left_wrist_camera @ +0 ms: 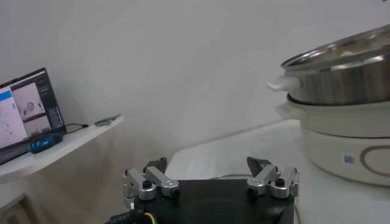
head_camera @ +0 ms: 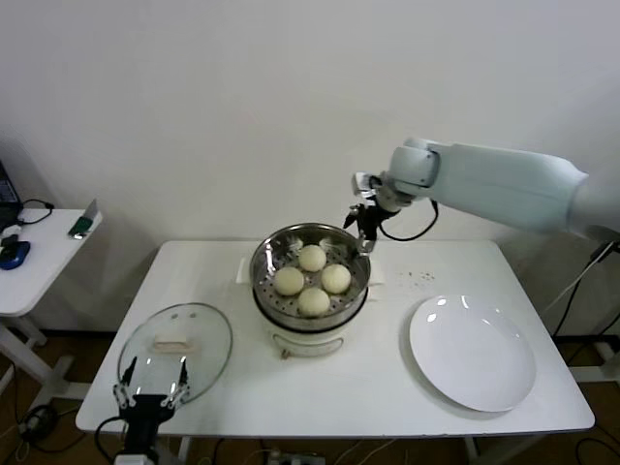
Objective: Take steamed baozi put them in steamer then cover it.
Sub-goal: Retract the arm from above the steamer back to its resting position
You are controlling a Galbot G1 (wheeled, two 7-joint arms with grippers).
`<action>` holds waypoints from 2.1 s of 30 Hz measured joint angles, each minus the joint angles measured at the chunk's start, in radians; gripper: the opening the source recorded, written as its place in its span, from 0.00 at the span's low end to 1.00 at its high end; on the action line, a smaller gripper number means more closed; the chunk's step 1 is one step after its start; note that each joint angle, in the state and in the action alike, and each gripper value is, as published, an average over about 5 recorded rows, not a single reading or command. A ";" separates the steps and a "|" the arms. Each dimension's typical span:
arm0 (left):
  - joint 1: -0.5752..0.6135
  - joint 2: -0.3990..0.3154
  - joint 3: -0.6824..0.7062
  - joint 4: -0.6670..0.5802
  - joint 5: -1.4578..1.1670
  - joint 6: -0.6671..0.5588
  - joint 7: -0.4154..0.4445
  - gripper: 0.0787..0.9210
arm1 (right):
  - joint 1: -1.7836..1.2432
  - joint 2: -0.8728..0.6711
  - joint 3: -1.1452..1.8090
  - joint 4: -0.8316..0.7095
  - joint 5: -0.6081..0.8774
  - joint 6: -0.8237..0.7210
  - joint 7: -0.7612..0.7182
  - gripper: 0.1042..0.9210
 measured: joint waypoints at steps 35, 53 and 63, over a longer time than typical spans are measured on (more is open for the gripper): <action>-0.041 0.046 -0.059 -0.088 0.371 0.099 0.084 0.88 | -1.547 -0.292 1.653 0.495 -0.157 0.325 0.589 0.88; -0.158 0.158 0.021 0.116 1.081 0.168 0.115 0.88 | -2.122 -0.063 2.152 0.602 -0.181 0.286 0.568 0.88; -0.279 0.160 0.033 0.312 1.221 0.118 0.077 0.88 | -2.191 -0.010 2.212 0.596 -0.209 0.311 0.562 0.88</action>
